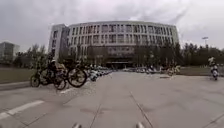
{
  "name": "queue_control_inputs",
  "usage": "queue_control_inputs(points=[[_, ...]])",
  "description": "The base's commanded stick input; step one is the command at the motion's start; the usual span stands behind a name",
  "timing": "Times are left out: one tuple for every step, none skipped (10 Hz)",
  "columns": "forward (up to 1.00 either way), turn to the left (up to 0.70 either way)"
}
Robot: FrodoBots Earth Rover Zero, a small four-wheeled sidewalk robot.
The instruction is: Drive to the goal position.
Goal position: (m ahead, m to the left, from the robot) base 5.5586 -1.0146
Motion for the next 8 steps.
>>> queue_control_inputs(points=[[0.45, 0.00], [0.45, 0.00], [0.45, 0.00], [0.45, 0.00], [0.45, 0.00], [0.45, 0.00], [0.45, 0.00], [0.45, 0.00]])
